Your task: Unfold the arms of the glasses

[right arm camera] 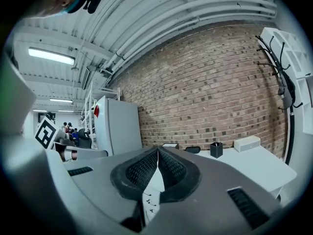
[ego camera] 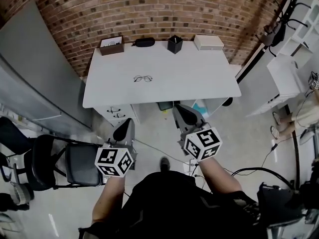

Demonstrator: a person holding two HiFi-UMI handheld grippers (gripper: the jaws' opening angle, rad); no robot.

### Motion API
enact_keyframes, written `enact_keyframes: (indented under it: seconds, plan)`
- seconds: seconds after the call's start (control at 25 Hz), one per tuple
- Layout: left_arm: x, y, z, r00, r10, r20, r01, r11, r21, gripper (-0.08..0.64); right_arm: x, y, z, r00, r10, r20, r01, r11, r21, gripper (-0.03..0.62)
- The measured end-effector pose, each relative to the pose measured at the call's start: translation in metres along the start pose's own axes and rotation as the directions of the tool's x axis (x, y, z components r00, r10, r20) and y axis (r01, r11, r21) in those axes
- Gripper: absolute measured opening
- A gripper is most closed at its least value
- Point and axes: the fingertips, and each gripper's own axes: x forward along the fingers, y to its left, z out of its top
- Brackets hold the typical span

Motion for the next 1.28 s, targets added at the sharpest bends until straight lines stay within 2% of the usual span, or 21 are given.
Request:
enact_keyframes:
  seconds: [0.36, 0.56, 0.76, 1.04, 1.28]
  plan:
    - [0.073, -0.004, 0.005, 0.998, 0.042, -0.05, -0.04, 0.999, 0.035, 0.009, 0.028, -0.063, 0.001, 0.999, 0.037, -0.011, -0.037, 0.999, 0.026, 0.009]
    - [0.092, -0.001, 0.004, 0.996, 0.043, -0.077, -0.039, 0.998, 0.052, 0.009, 0.046, -0.074, -0.002, 0.998, 0.062, -0.021, -0.061, 0.998, 0.035, 0.009]
    - [0.108, 0.025, -0.003, 0.993, 0.063, -0.098, -0.06, 0.998, 0.032, 0.009, 0.071, -0.081, -0.014, 0.997, 0.066, -0.048, -0.064, 0.997, 0.037, 0.009]
    - [0.142, 0.064, -0.002, 0.995, 0.018, -0.094, -0.019, 1.0, -0.007, 0.009, 0.12, -0.091, -0.021, 0.997, -0.001, -0.08, 0.002, 1.0, 0.002, 0.009]
    - [0.174, 0.102, 0.012, 0.993, -0.037, -0.112, 0.035, 0.999, -0.019, 0.009, 0.171, -0.089, -0.017, 0.995, -0.027, -0.098, 0.025, 1.0, -0.019, 0.009]
